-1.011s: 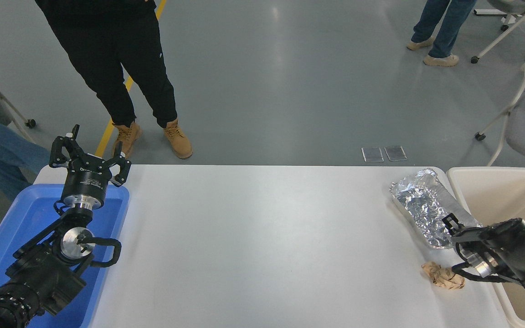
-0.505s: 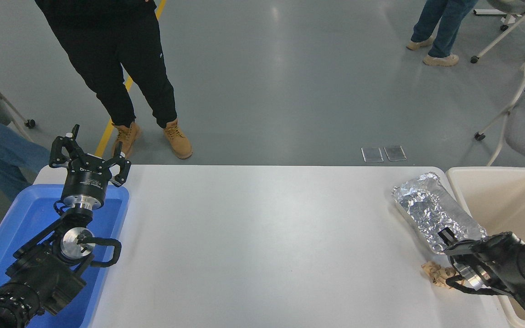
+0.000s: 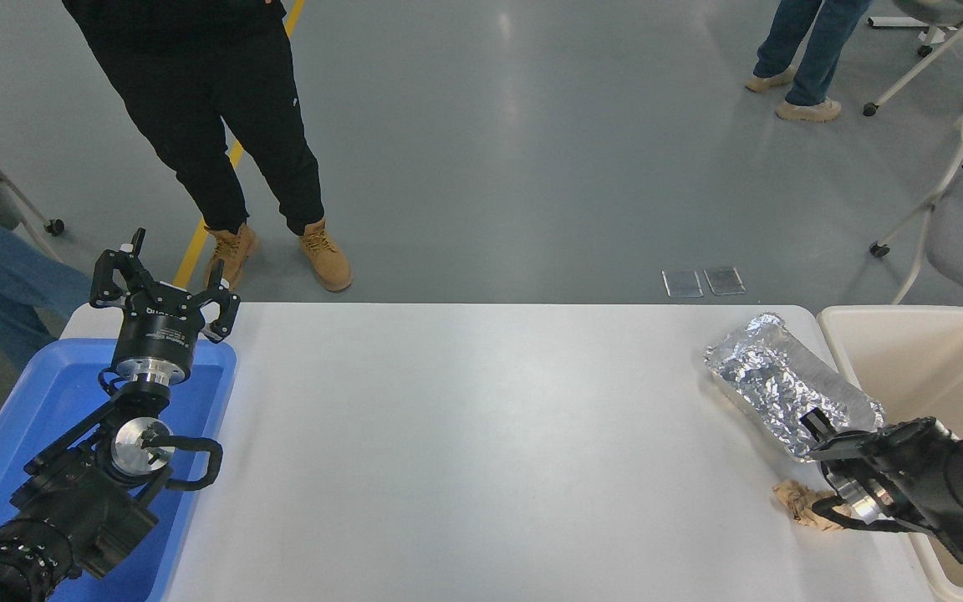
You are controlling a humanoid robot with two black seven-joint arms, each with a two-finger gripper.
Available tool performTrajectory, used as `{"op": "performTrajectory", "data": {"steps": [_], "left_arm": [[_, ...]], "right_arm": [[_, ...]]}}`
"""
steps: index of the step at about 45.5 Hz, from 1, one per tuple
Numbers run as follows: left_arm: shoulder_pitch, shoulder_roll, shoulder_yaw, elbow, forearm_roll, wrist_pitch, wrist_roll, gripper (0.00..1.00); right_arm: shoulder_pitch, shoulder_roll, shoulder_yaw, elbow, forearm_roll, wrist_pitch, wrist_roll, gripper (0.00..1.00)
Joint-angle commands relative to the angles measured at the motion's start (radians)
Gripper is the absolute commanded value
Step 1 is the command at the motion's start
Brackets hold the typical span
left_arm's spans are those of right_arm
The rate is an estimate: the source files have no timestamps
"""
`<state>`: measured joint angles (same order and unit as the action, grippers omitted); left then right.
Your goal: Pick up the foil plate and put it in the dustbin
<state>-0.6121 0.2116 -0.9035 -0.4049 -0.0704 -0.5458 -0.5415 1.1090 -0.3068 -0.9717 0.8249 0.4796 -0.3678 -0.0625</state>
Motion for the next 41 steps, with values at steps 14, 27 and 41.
{"op": "performTrajectory", "data": {"steps": [14,27,41], "left_arm": [[0.0,0.0,0.0,0.0,0.0,0.0,0.0,0.99],[0.0,0.0,0.0,0.0,0.0,0.0,0.0,0.99],[0.0,0.0,0.0,0.0,0.0,0.001,0.0,0.99]], "right_arm": [[0.491,-0.204,-0.013,0.286,-0.096,0.342,-0.014,0.0],[0.741,-0.337,-0.054,0.327,-0.124,0.48,-0.019,0.0],[0.96,-0.37,-0.162,0.326,-0.125,0.541,-0.02,0.0]]}}
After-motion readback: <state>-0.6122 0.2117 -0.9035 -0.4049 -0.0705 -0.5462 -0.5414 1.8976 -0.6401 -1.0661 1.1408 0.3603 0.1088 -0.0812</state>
